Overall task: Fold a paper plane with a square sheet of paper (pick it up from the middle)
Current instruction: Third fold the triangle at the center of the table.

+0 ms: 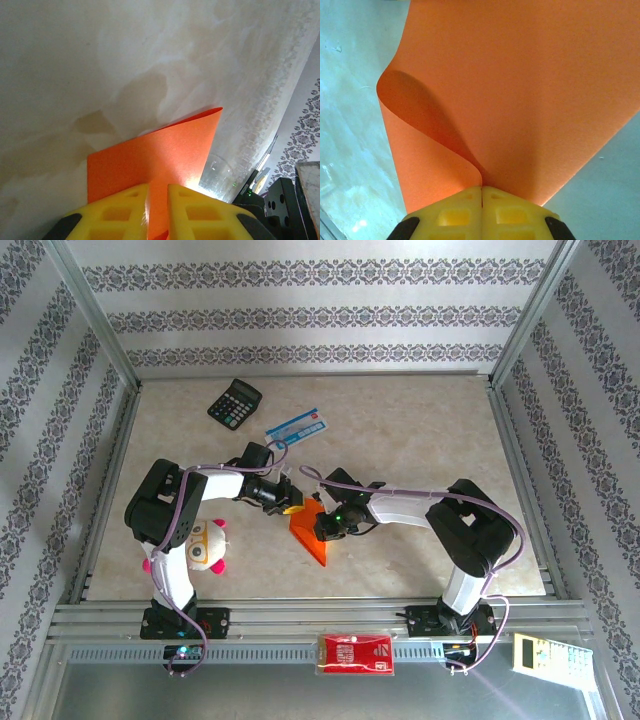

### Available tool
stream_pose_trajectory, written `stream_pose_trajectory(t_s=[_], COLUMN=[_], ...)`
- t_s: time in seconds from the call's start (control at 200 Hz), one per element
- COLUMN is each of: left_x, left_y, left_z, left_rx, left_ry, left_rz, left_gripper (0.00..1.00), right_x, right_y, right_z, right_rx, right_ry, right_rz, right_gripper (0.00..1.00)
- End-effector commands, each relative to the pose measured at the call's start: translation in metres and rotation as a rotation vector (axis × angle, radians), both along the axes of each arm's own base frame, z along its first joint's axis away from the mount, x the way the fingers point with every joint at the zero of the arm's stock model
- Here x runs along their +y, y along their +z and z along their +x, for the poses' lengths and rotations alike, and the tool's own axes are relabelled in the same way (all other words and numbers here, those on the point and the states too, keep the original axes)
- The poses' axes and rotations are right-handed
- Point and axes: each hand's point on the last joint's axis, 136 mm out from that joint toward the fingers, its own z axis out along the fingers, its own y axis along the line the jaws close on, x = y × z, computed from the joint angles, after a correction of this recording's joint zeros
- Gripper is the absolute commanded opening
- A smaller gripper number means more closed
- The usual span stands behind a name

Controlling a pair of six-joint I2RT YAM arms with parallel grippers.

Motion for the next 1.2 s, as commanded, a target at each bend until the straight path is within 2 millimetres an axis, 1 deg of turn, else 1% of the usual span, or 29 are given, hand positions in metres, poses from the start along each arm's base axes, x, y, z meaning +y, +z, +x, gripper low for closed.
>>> stream_pose_trajectory(t_s=[0.0,0.115,0.21,0.27,0.335,0.4,0.47,0.555,0.615,0.719,0.809,0.924,0.994,1.079,1.194], left_x=[0.002,0.001,0.012,0.022,0.03,0.036,0.038,0.029,0.021,0.004,-0.009,-0.025,-0.034,-0.044,-0.059], left_y=[-0.015,0.009,0.027,0.036,0.045,0.05,0.055,0.058,0.057,0.06,0.063,0.065,0.061,0.051,0.043], left_z=[-0.003,0.015,0.031,0.034,0.03,0.018,0.004,-0.021,-0.04,-0.071,-0.088,-0.1,-0.105,-0.111,-0.115], left_rx=[0.014,-0.044,-0.095,-0.132,-0.163,-0.173,-0.184,-0.186,-0.184,-0.206,-0.241,-0.262,-0.252,-0.232,-0.215], left_ry=[0.004,0.034,0.097,0.144,0.187,0.22,0.235,0.213,0.196,0.155,0.118,0.108,0.1,0.091,0.076], left_rz=[0.071,0.052,0.064,0.089,0.105,0.103,0.09,0.071,0.06,0.02,0.003,-0.041,-0.045,-0.032,-0.044], left_gripper=[0.23,0.28,0.31,0.32,0.32,0.3,0.24,0.14,0.09,0.04,0.02,0.0,0.0,0.0,0.0], right_x=[-0.027,-0.037,-0.04,-0.04,-0.039,-0.04,-0.041,-0.041,-0.041,-0.04,-0.041,-0.043,-0.043,-0.044,-0.045], right_y=[-0.026,-0.034,-0.036,-0.036,-0.037,-0.039,-0.04,-0.04,-0.04,-0.041,-0.043,-0.045,-0.046,-0.048,-0.049], right_z=[-0.012,-0.011,-0.01,-0.009,-0.009,-0.008,-0.005,-0.001,0.001,0.003,0.001,0.0,-0.002,-0.003,-0.003], right_rx=[0.06,0.082,0.091,0.093,0.098,0.1,0.103,0.102,0.106,0.114,0.122,0.129,0.135,0.142,0.142], right_ry=[-0.052,-0.084,-0.101,-0.107,-0.111,-0.119,-0.124,-0.124,-0.128,-0.129,-0.13,-0.132,-0.132,-0.134,-0.135], right_rz=[-0.119,-0.152,-0.159,-0.156,-0.157,-0.163,-0.163,-0.164,-0.162,-0.156,-0.162,-0.165,-0.166,-0.17,-0.175], right_gripper=[0.01,0.0,0.0,0.0,0.0,0.0,0.0,0.0,0.0,0.0,0.0,0.0,0.0,0.0,0.0])
